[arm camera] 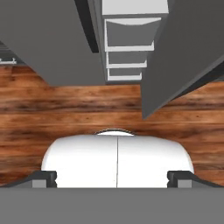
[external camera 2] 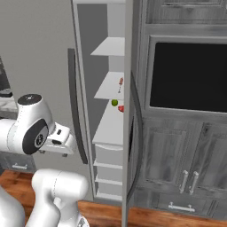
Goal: Store the kebab skewer in the freezer for long-term storage. Close the freezer door after placing the cooked food.
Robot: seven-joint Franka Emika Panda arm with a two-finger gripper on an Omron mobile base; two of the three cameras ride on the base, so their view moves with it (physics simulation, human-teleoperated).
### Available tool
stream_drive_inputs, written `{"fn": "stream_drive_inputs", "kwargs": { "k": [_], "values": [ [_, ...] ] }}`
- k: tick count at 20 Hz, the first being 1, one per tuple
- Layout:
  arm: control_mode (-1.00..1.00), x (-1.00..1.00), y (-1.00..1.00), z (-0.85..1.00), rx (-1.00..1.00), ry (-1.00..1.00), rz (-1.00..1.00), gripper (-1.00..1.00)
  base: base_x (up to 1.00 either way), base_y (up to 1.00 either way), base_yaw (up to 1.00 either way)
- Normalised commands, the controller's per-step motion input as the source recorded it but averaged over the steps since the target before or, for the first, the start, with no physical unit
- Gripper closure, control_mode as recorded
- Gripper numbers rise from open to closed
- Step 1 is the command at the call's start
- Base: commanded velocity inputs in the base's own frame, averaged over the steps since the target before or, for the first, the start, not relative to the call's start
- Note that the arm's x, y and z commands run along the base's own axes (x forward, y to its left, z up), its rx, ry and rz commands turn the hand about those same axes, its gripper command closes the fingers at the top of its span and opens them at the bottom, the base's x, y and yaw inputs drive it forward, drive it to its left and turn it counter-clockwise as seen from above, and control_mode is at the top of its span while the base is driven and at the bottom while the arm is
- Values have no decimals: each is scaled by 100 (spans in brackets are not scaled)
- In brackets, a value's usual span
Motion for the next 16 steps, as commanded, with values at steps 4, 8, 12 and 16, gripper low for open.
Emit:
{"fn": "stream_drive_inputs", "kwargs": {
  "k": [4,8,12,16],
  "values": [
    [-100,0,0,0,0,0,0,-100,0,0,0],
    [-100,0,-13,0,0,-1,0,-100,0,0,0],
    [-100,-2,-64,2,0,-14,1,-100,0,0,0],
    [-100,-7,-83,19,0,-16,0,-100,0,0,0]
  ]
}}
